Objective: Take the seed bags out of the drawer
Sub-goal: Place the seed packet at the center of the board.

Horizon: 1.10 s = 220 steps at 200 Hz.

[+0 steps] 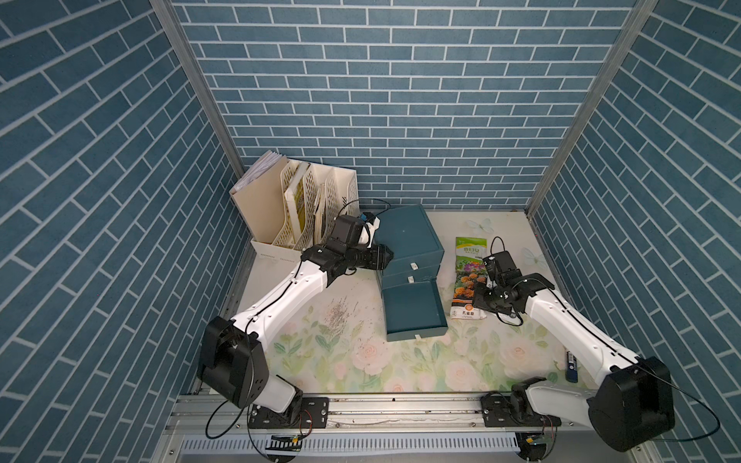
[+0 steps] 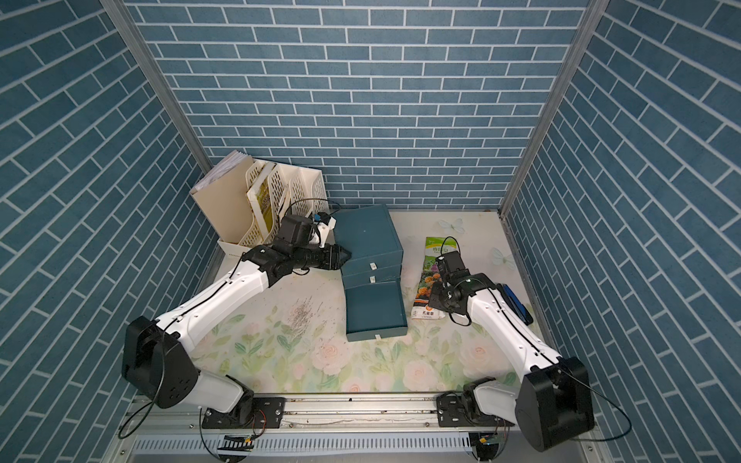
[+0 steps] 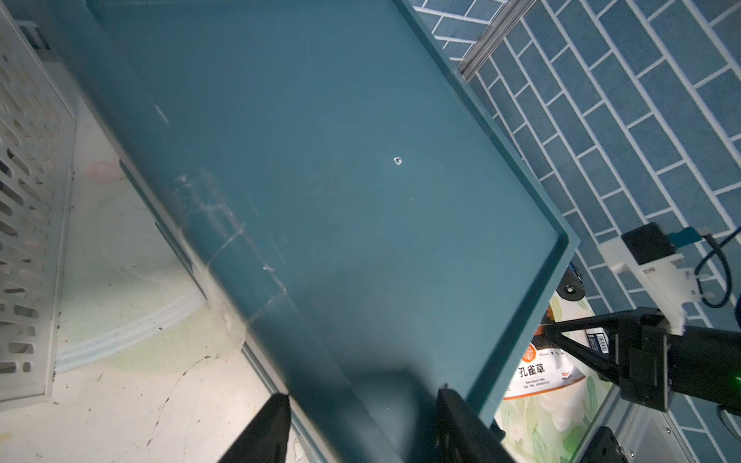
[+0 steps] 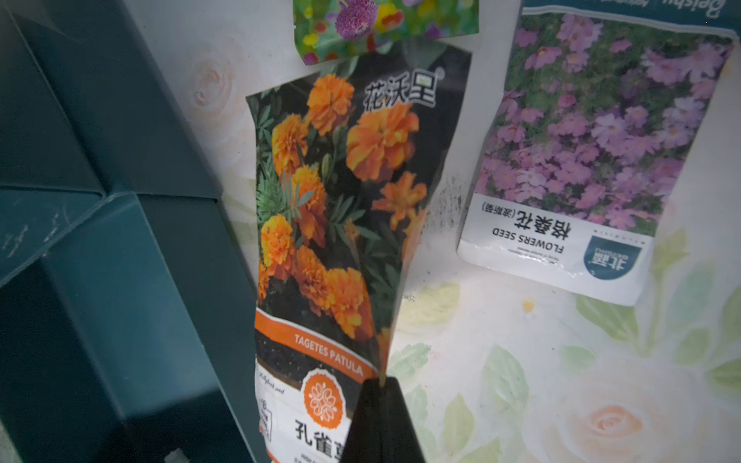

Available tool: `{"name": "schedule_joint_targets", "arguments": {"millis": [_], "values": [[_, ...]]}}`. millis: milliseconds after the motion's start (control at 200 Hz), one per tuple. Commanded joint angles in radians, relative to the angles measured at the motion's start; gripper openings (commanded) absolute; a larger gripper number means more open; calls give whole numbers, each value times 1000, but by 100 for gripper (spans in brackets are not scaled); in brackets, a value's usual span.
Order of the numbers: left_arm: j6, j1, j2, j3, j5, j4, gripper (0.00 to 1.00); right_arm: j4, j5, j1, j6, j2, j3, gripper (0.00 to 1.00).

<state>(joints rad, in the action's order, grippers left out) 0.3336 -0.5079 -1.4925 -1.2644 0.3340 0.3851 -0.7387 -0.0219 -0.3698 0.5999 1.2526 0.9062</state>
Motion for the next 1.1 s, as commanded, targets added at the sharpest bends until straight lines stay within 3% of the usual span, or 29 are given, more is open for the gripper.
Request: {"name": "schedule_joint_targets", "arguments": {"millis": [0, 270, 355, 550, 855, 1095], "values": [[-36, -3, -34, 19, -18, 164, 62, 54, 17, 3, -51, 47, -31, 0], [-33, -3, -38, 22, -18, 161, 62, 59, 1, 14, -63, 119, -58, 0], [-31, -3, -40, 23, -18, 161, 62, 55, -13, 17, -65, 142, -55, 14], [-33, -3, -40, 18, -21, 163, 62, 55, -33, 19, -65, 149, -51, 27], [-30, -3, -43, 13, -27, 164, 62, 55, 7, 16, -72, 99, -56, 33], [-28, -3, -41, 11, -28, 167, 62, 52, 91, -106, -51, 4, -55, 36]]}}
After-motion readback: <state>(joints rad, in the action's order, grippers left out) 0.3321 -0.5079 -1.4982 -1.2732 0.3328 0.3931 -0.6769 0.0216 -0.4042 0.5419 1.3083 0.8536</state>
